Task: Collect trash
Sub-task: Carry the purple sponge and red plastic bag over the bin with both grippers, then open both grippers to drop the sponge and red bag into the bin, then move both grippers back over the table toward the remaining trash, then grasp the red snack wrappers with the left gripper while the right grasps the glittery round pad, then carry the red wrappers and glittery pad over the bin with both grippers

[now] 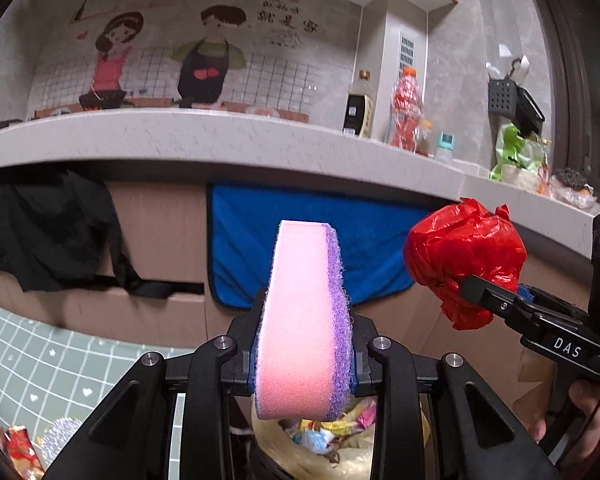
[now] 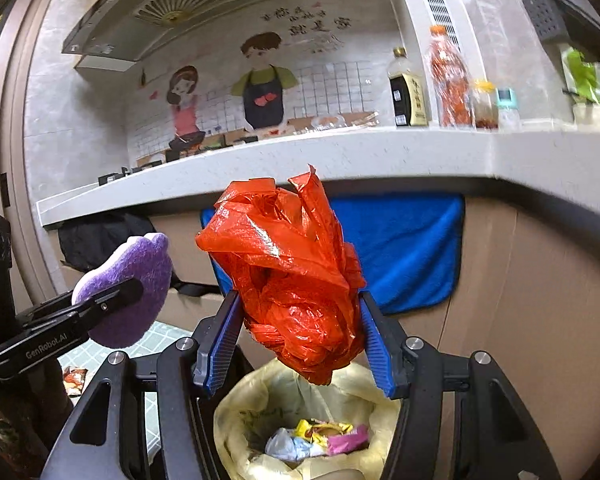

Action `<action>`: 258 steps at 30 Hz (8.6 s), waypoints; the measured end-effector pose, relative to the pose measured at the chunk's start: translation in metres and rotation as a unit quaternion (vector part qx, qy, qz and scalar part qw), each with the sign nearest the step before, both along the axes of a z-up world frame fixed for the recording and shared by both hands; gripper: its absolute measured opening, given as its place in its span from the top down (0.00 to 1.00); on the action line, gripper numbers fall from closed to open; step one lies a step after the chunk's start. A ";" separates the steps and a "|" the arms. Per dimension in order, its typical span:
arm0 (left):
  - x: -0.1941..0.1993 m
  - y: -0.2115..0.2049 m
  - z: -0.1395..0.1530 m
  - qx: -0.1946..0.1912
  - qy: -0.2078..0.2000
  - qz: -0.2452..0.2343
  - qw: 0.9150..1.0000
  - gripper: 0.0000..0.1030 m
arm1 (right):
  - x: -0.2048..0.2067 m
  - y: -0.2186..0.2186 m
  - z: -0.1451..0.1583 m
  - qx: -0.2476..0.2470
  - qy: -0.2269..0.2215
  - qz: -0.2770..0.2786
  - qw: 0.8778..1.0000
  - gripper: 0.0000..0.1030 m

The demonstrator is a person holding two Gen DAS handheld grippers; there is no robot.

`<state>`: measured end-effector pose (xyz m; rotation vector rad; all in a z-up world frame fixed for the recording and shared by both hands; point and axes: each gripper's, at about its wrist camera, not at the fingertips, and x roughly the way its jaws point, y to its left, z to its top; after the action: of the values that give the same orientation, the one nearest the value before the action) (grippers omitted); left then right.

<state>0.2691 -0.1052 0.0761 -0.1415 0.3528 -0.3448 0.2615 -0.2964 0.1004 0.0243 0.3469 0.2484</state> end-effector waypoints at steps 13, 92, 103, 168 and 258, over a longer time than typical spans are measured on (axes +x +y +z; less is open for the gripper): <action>0.010 -0.007 -0.031 0.006 0.024 0.004 1.000 0.69 | 0.014 -0.012 -0.032 0.013 0.039 -0.005 0.999 0.47; -0.067 0.361 -0.158 -0.099 0.249 0.199 0.943 0.34 | 0.030 0.198 -0.106 0.011 0.147 0.151 0.977 0.39; -0.074 0.338 -0.165 -0.084 0.243 0.183 0.949 0.34 | 0.031 0.239 -0.148 -0.018 0.220 0.209 0.953 0.39; -0.041 0.336 -0.194 -0.050 0.292 0.241 0.924 0.81 | 0.015 0.247 -0.139 -0.029 0.192 0.203 0.960 0.85; 0.069 -0.010 -0.089 0.007 0.119 -0.043 0.992 0.82 | 0.030 -0.033 -0.075 -0.015 0.053 -0.056 0.997 0.88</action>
<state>0.3381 -0.1150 -0.0129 -0.1551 0.5976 -0.4124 0.2912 -0.3294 0.0251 0.0265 0.4541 0.1304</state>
